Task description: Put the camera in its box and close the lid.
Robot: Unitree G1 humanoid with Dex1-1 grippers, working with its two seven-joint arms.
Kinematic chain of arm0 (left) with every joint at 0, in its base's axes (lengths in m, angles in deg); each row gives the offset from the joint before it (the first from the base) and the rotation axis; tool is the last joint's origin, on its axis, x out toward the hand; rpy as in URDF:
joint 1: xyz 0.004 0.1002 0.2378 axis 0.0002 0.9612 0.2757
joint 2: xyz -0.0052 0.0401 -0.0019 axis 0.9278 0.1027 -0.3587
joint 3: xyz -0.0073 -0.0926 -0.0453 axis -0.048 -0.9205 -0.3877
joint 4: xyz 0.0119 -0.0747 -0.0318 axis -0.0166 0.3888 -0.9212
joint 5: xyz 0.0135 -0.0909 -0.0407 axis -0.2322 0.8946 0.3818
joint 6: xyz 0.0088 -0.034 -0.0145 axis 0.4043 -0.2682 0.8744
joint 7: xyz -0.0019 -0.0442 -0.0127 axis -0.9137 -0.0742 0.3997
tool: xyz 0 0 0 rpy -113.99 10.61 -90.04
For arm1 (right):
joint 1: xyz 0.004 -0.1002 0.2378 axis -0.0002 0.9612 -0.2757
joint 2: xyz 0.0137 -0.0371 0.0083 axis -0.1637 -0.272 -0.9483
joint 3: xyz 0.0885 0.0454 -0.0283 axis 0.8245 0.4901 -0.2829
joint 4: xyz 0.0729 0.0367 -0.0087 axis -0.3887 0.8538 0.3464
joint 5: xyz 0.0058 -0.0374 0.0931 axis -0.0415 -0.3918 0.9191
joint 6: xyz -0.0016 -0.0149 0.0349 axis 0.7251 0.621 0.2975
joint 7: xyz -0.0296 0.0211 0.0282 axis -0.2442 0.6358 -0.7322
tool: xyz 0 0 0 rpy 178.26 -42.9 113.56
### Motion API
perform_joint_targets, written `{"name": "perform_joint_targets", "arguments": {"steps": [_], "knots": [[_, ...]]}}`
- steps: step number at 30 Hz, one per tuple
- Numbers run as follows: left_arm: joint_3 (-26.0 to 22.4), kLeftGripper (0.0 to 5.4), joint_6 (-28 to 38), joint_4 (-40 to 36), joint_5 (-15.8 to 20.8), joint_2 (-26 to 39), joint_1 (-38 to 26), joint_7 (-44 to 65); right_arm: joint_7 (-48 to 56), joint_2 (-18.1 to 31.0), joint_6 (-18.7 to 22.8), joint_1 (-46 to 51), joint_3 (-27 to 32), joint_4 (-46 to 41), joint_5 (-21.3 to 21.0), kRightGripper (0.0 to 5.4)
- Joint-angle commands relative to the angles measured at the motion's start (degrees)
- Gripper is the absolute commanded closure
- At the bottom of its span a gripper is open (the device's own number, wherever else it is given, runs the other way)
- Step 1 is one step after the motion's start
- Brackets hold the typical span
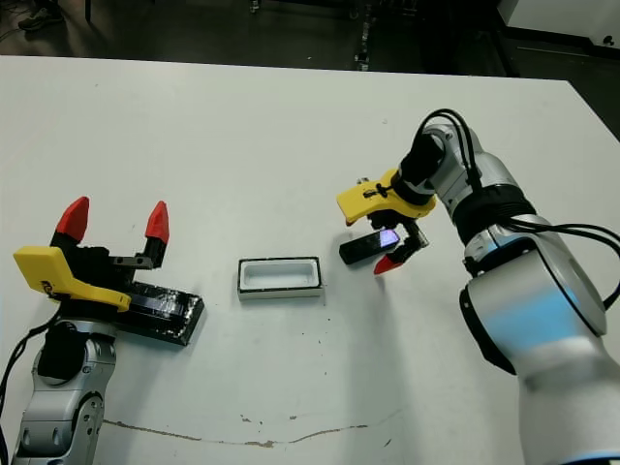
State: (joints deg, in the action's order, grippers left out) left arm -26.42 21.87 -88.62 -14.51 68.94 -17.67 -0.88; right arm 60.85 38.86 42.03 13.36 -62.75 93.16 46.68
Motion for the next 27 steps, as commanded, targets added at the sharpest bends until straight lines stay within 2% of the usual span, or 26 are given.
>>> {"name": "perform_joint_targets", "arguments": {"steps": [1,8,10,17,25,27], "knots": [[-0.1,0.0,-0.7,-0.1,-0.2,0.1,0.6,-0.3,-0.7,-0.3,-0.5,1.2,0.3,0.8,-0.6,0.22],[0.0,0.0,-0.5,-0.2,-0.6,0.1,0.6,-0.5,-1.5,-0.8,1.2,1.9,0.3,1.0,-1.4,1.03],[-0.1,0.0,-0.5,-0.1,-0.5,0.1,0.6,-0.4,-2.0,-0.8,0.5,2.2,0.6,0.9,-1.3,1.31],[-0.2,0.0,-0.1,0.3,-0.2,0.1,0.4,-0.2,-2.0,-1.2,4.4,2.7,2.2,0.9,-0.7,2.44],[-0.1,0.0,-0.4,-0.2,-0.8,0.2,0.6,-0.5,-2.2,-0.9,6.2,3.5,3.2,-0.6,-0.6,3.73],[-0.1,0.0,-0.1,-0.1,-0.7,0.1,0.7,-0.5,-1.8,-0.9,6.8,3.4,3.1,-0.7,-0.8,3.74]]}}
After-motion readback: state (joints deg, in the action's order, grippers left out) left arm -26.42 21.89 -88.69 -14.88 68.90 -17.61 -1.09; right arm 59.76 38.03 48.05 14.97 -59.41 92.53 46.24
